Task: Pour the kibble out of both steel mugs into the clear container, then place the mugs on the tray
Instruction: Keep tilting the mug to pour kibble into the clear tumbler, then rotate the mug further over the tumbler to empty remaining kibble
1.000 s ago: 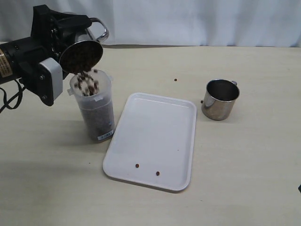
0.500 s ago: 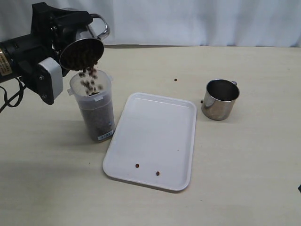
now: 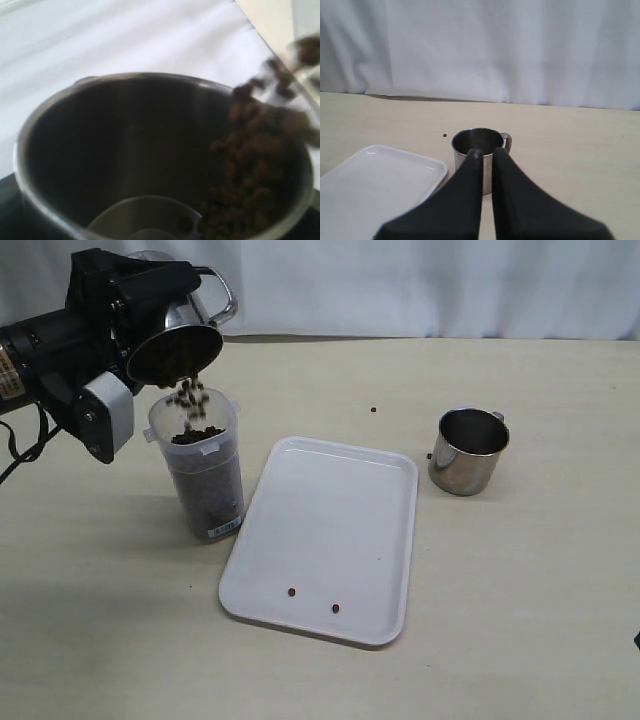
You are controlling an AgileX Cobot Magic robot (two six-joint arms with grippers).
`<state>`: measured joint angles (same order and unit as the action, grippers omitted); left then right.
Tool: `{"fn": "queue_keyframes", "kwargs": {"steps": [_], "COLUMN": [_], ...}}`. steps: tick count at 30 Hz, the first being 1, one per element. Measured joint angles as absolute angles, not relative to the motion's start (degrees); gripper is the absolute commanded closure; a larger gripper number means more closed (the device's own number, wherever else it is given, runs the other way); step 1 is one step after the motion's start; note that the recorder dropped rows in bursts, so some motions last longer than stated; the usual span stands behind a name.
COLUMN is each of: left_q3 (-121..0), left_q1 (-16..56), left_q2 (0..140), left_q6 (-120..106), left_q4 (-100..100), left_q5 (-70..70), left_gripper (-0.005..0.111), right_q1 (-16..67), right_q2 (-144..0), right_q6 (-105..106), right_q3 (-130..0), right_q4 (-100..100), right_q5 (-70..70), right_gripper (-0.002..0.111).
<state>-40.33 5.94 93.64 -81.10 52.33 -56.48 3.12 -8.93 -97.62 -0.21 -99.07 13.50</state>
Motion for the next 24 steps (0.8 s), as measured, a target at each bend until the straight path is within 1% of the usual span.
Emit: {"fn": "queue_keyframes", "kwargs": {"steps": [24], "left_q3": [-40.42], "left_q1": [5.94], "left_q2": [93.64], "left_q6": [-87.18], "left_q4": [53.75], "left_q5": [-55.8], "left_gripper": [0.107], "right_q1": [3.12], "right_q2": [-8.93], "right_q6": [-97.62], "right_q3": [-0.21], "right_q4": [-99.07], "right_q5": [13.5], "right_gripper": [0.103]}}
